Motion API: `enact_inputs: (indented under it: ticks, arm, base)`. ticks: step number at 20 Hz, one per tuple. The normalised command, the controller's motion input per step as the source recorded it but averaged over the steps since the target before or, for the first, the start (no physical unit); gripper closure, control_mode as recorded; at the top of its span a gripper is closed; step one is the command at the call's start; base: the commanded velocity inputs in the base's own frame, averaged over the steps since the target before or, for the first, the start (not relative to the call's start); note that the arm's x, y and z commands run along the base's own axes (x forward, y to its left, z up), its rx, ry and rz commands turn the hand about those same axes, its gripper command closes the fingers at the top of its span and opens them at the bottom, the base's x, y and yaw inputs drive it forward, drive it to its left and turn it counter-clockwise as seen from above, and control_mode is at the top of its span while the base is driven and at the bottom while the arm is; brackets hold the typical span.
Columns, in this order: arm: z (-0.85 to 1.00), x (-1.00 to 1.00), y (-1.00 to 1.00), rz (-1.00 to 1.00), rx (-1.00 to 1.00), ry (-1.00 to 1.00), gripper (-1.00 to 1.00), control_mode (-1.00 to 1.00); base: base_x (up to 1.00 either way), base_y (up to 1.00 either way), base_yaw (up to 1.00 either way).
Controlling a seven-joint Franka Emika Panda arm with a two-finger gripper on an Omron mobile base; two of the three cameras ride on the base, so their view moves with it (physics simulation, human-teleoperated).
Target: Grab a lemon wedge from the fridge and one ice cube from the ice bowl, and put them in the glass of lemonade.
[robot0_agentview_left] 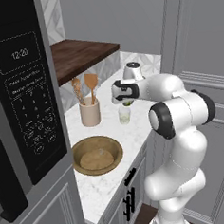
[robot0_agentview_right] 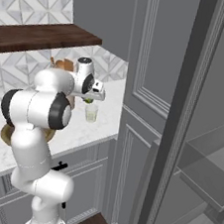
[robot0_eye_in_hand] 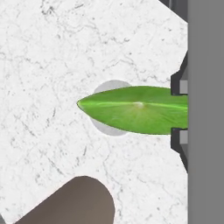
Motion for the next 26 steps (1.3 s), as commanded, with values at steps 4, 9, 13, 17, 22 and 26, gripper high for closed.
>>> enact_inputs:
  ticks: [4,9,13,17,22,26]
  arm:
    - [0.00,0.13,0.00,0.00,0.00,0.00,1.00,-1.00]
    - [0.00,0.21,0.00,0.00,0.00,0.09,1.00,-1.00]
    - [-0.05,0.09,0.00,0.00,-0.01,0.11,1.00,-1.00]
    - [-0.04,0.00,0.00,0.00,0.00,0.04,1.00,-1.00]
    - [0.00,0.15,0.00,0.00,0.00,0.00,1.00,-1.00]
    - [-0.20,0.11,0.00,0.00,0.00,0.00,1.00,-1.00]
  base:
    - [0.00,0.00,0.00]
    - [0.00,0.00,0.00]
    - [0.00,0.00,0.00]
    - [0.00,0.00,0.00]
    - [0.00,0.00,0.00]
    - [0.00,0.00,0.00]
